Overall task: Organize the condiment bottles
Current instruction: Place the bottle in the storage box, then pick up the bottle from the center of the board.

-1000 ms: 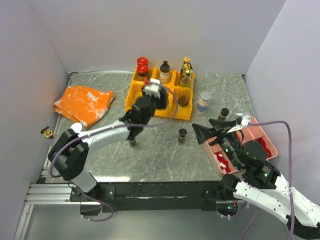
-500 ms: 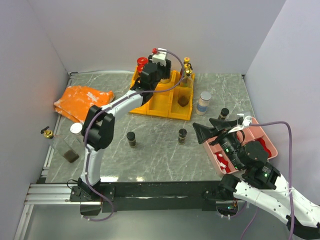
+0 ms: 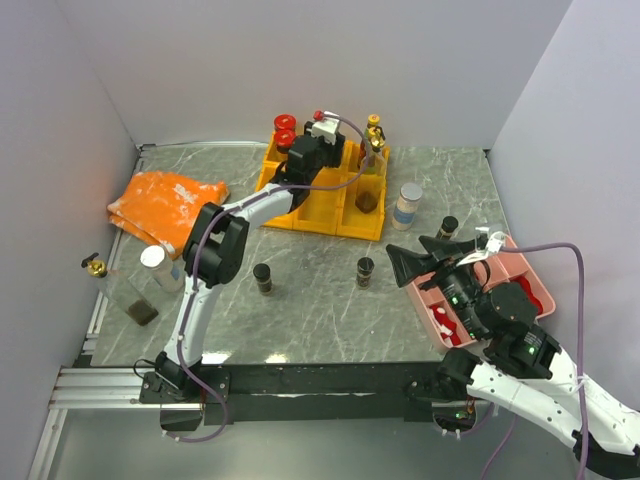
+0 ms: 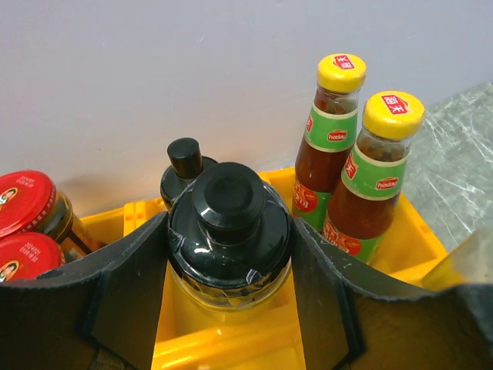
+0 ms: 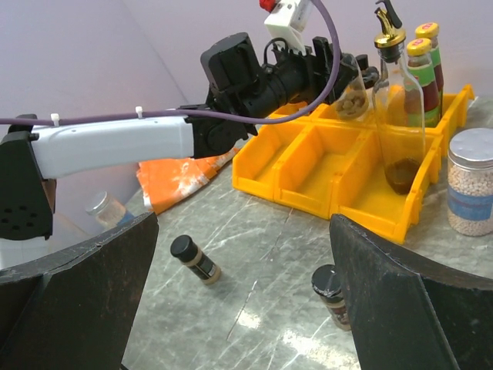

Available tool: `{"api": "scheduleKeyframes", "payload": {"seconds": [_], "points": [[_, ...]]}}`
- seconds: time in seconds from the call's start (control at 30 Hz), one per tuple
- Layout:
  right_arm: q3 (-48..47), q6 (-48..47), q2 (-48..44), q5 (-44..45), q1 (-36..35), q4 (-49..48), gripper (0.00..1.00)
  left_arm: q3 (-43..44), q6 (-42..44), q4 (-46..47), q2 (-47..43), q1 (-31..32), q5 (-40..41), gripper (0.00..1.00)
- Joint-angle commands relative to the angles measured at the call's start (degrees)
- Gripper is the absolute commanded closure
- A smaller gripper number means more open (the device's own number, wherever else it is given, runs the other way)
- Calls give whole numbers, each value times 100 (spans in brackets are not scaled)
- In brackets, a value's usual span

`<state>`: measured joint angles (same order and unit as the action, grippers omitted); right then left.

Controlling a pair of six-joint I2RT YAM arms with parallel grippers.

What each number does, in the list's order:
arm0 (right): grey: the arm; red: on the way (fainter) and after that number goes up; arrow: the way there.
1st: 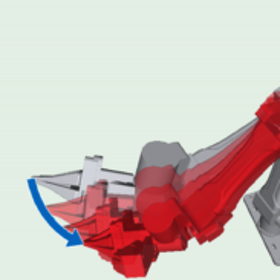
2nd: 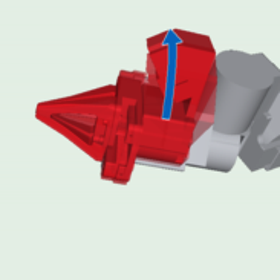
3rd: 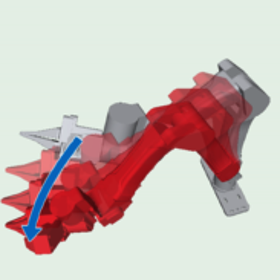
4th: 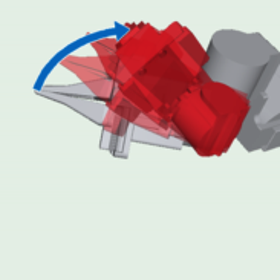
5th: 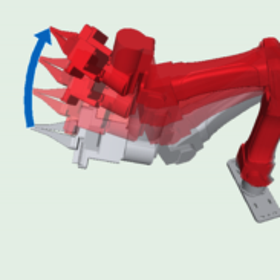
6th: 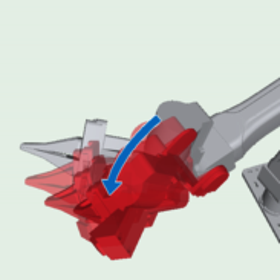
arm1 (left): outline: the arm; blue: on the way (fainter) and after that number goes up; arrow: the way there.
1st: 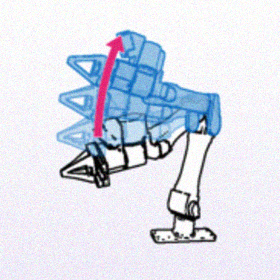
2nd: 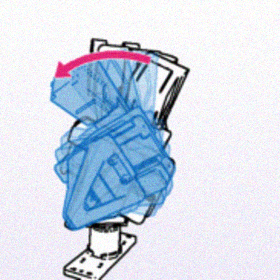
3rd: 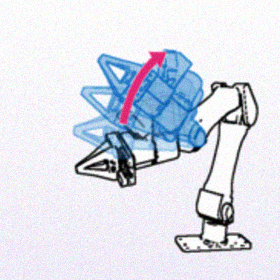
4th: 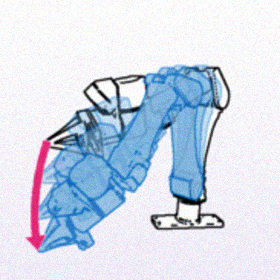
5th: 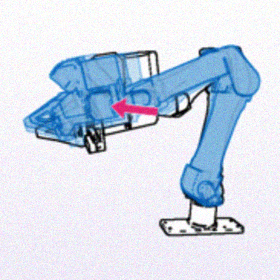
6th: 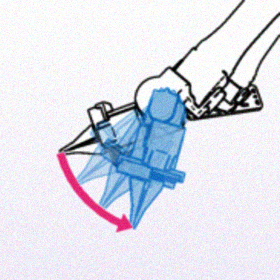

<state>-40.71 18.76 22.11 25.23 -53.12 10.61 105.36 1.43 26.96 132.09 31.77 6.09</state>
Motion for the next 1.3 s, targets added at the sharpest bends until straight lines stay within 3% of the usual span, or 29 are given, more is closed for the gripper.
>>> {"api": "scheduleKeyframes", "payload": {"seconds": [0.0,0.37,0.53,0.57,0.6,0.73,0.87,1.1,1.27], "points": [[10,-31,223,166,-31,-226,0,388,94,890,176,-101,-213,99],[-42,-83,548,342,-31,-367,0,1092,-64,1056,959,-232,-398,99],[-77,-136,637,377,-31,-411,0,960,-99,1145,1029,-241,-407,79],[-78,-136,637,368,-31,-428,0,943,-108,1145,1029,-241,-415,71],[-69,-136,628,377,-31,-437,0,916,-108,1153,1012,-233,-407,56],[-7,-136,575,368,-31,-472,0,671,-99,1303,897,-241,-363,33],[-51,-127,505,333,-31,-402,0,600,-108,1285,827,-241,-328,23],[-51,-154,347,210,-31,-428,0,21,-363,1399,415,-233,-406,21],[-148,-180,364,61,-40,-402,0,-577,-529,1339,-437,-206,-494,16]]}}
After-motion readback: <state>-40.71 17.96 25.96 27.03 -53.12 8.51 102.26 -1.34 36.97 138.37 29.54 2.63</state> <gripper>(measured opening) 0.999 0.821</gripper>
